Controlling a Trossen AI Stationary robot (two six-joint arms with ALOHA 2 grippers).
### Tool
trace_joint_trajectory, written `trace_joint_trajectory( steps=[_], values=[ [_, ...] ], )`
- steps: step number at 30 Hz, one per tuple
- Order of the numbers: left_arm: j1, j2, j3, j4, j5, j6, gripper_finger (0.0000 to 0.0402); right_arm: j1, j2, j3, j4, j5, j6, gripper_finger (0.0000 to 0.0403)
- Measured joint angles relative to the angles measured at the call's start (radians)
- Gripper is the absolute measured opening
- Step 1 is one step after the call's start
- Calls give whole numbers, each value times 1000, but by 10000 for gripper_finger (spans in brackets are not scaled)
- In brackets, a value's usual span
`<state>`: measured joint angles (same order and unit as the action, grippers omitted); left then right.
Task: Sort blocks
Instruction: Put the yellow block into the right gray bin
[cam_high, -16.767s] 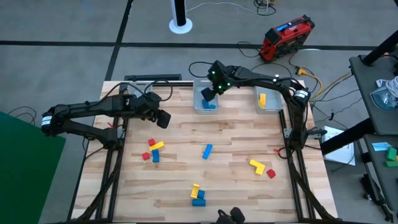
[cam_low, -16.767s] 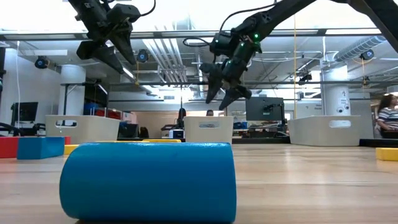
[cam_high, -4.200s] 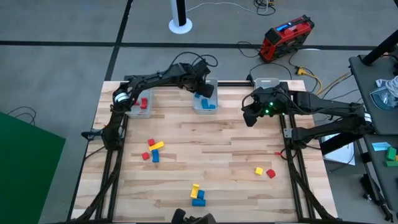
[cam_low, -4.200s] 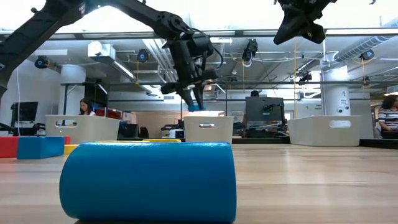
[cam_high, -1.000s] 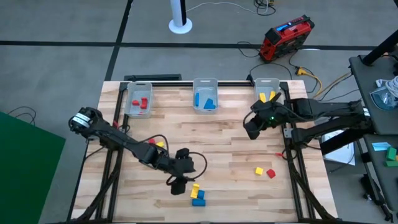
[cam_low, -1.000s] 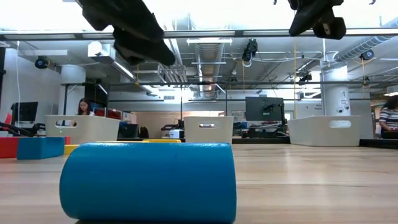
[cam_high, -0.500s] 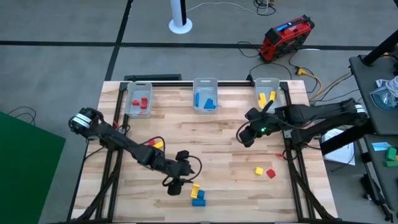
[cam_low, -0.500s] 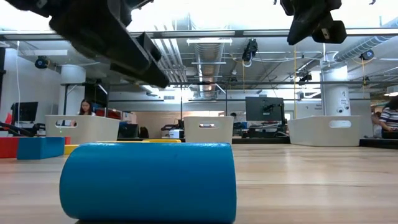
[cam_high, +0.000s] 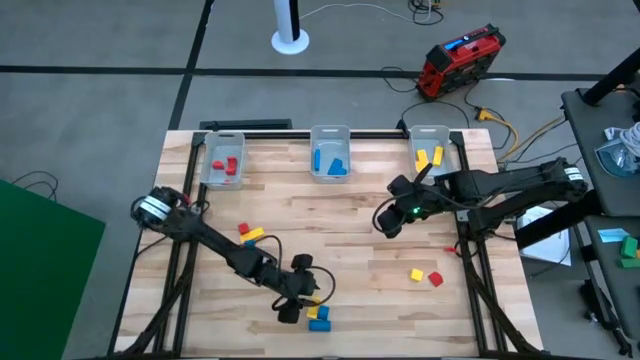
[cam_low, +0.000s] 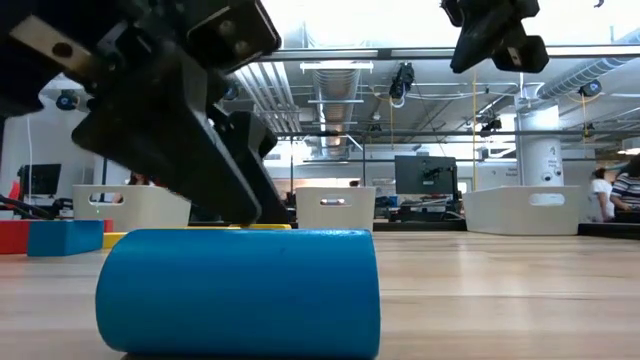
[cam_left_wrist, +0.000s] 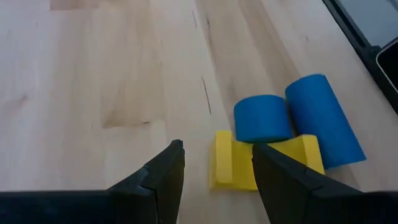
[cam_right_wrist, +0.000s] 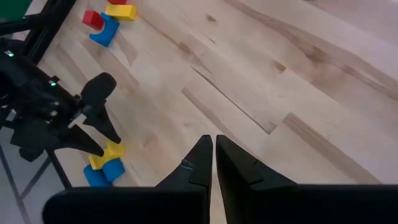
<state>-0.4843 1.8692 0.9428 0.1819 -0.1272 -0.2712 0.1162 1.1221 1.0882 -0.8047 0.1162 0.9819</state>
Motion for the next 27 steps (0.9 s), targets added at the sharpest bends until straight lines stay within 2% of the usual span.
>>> trace_joint_trajectory(
  steps=[7,19,23,27],
  values=[
    [0,2,-2,8,-2,3,163,0,0,0,3,0,3,12],
    [0,54,-3,66,53,-36,118,0,0,0,3,0,3,12],
    [0,57,-3,70,61,-53,91,0,0,0,3,0,3,12],
    [0,57,-3,69,61,-53,42,0,0,0,2,0,2,12]
  ],
)
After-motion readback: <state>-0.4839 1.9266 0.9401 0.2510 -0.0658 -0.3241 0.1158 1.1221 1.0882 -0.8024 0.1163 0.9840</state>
